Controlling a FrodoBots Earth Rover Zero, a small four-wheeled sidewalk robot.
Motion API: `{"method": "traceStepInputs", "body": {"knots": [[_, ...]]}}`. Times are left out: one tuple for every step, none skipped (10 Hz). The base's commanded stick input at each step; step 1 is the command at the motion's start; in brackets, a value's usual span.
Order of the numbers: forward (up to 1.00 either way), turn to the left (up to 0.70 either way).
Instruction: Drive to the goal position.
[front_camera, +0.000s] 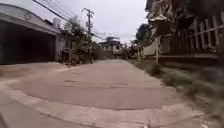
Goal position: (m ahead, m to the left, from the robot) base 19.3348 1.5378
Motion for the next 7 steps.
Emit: {"method": "traceStepInputs", "body": {"knots": [[1.0,0.03],[1.0,0.03],[1.0,0.03],[1.0,0.03],[1.0,0.03],[1.0,0.03],[1.0,0.03]]}}
